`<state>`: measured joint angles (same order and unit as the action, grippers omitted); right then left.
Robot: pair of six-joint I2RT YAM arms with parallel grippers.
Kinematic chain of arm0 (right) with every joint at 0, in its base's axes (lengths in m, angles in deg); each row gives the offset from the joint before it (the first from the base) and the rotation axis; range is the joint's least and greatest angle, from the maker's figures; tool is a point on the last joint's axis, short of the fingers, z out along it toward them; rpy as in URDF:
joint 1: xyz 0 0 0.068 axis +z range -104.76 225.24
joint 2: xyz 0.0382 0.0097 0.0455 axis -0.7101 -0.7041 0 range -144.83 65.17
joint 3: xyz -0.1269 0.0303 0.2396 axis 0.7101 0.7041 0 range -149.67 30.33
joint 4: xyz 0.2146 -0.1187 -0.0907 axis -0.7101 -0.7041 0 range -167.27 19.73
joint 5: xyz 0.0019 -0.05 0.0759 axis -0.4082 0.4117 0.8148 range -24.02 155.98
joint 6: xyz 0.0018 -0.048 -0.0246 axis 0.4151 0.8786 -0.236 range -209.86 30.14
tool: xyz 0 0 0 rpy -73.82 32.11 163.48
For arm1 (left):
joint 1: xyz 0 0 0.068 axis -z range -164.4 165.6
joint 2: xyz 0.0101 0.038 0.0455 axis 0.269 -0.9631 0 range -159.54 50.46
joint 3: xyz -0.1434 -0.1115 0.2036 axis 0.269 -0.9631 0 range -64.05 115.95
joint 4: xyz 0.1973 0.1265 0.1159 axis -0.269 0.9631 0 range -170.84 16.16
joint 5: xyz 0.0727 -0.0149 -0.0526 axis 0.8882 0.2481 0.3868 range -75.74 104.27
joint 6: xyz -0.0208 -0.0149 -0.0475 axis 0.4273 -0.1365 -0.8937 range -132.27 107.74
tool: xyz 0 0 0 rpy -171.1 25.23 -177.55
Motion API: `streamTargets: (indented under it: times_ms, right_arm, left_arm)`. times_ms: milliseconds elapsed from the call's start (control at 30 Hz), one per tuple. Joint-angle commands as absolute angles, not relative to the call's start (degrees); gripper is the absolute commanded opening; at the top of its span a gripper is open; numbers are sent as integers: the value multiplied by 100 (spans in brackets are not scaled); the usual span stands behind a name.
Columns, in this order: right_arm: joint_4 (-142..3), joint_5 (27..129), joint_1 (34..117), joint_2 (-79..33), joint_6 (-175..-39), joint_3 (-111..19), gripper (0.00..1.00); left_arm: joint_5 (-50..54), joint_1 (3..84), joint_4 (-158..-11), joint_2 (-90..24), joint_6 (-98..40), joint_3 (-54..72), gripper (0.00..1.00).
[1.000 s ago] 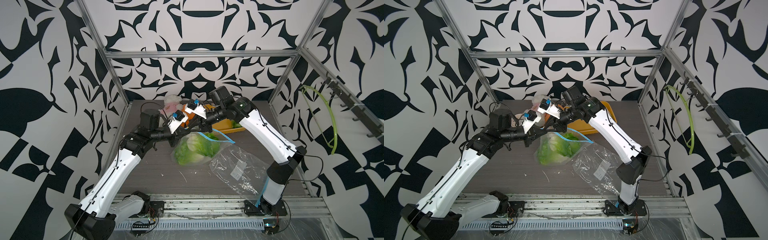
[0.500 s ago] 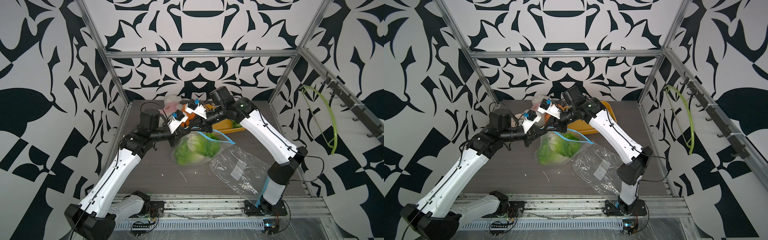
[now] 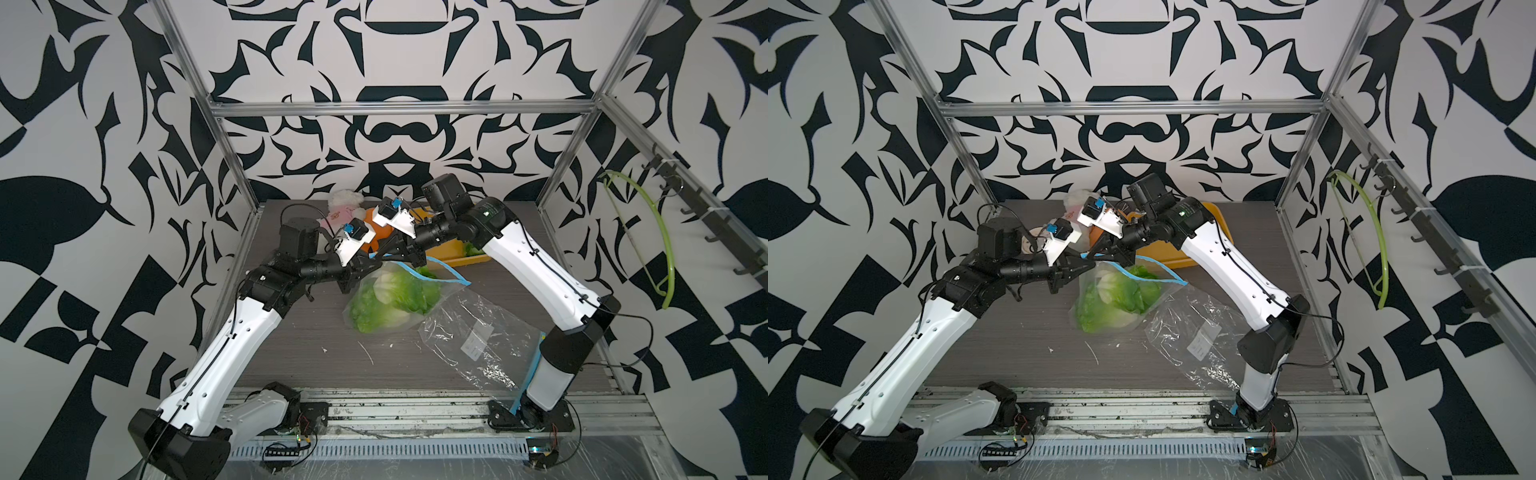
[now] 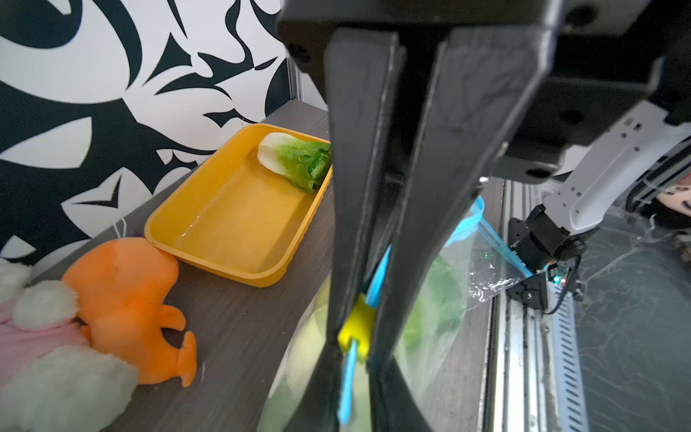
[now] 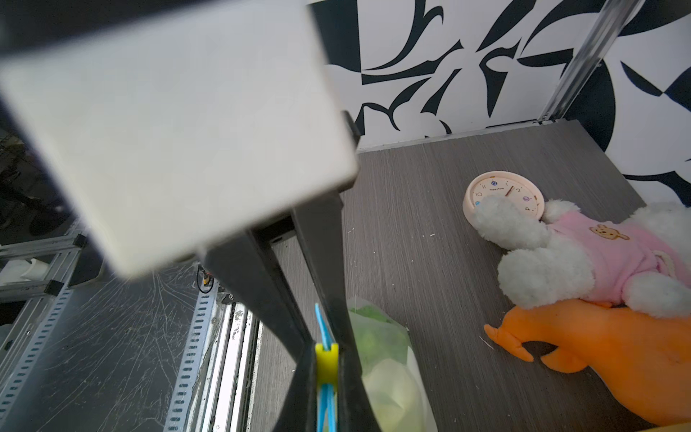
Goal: Put the chinese cabbages into a zipper bag and zip it
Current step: Zip the zipper on the zipper food storage bag.
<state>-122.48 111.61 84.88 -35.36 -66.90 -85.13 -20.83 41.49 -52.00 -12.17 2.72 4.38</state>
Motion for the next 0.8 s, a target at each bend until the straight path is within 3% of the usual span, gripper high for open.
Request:
streamTargets:
  times_ms: [0,167,433,767]
  right_arm:
    - [-11839,11276,8442,-3280,-6831,-8443,4]
    - [-11671,11411,8427,-3244,-6938,-8352,3]
    - [-11303,11628,8423,-3126,-7192,-8105,3]
    - [-11211,11634,8394,-2977,-7254,-8013,7]
  left_arm:
    - [-2230,4153,-5412,-970,44,286,31]
    - [-2093,4148,-5901,-722,-172,-149,32]
    - [-1871,4153,-6350,-847,-251,-249,27]
    - [-1914,4143,-6434,-922,-181,-252,0]
